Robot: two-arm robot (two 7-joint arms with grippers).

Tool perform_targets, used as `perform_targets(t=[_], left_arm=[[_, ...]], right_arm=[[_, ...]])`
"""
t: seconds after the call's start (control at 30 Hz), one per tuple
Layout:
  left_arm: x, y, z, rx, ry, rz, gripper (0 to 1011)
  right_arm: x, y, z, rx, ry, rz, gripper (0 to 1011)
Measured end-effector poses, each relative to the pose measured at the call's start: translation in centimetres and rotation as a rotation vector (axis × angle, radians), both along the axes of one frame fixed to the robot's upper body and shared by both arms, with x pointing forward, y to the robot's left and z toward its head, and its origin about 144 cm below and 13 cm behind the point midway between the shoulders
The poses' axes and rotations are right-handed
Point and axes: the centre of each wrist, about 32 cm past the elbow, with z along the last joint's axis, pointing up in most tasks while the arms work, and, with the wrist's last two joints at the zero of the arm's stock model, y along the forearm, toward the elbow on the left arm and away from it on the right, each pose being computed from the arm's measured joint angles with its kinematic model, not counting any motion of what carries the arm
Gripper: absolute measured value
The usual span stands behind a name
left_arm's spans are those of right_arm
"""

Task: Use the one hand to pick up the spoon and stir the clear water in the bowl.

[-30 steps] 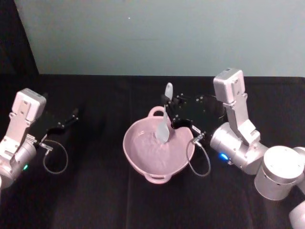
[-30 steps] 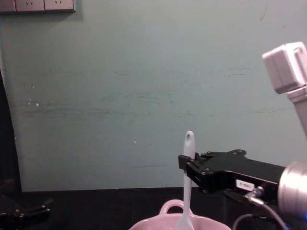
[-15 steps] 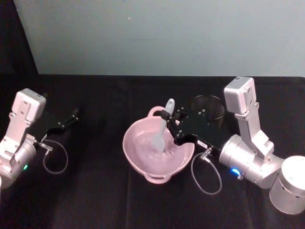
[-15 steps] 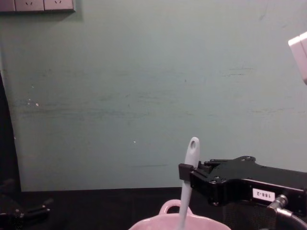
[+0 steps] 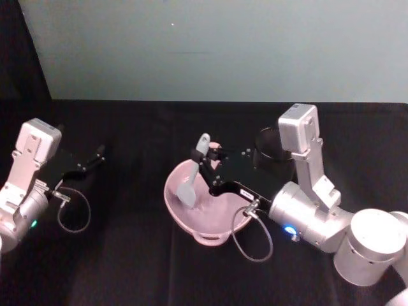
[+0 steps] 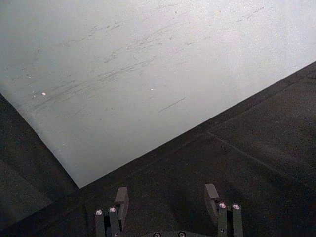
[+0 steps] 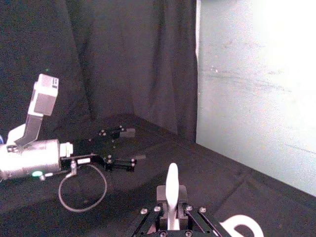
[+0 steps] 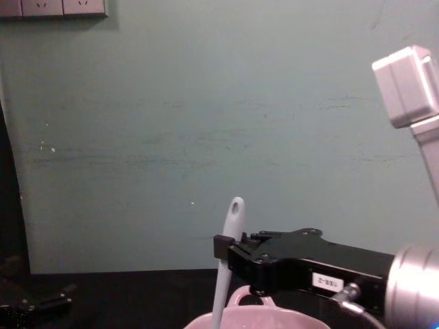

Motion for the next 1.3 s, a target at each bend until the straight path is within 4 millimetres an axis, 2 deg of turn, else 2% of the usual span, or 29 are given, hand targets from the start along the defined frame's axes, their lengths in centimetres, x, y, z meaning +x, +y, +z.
perform_targets(t=[0.33,0.7,0.9,1.13,1.3], left_arm=[[0.0,0.0,0.0,0.0,0.0,0.0,1011],[0.0,0.0,0.0,0.0,0.0,0.0,1011],[0.0,0.0,0.0,0.0,0.0,0.0,1011],[0.0,0.0,0.0,0.0,0.0,0.0,1011],[0.0,0.0,0.0,0.0,0.0,0.0,1011]], right_arm=[[2.1,1.4,-1.3,0.014,-0.065,-0.083,111],[3.0,0.6,-1.6,-0.027,-0.102,-0.176,112],[2.5,-0.9,-1.2,-0.052,-0.106,-0.204,112],[0.7,-2.2,-0.5,-0.049,-0.08,-0.175,112],[-0.6,-2.5,-0.1,-0.035,-0.052,-0.135,112]])
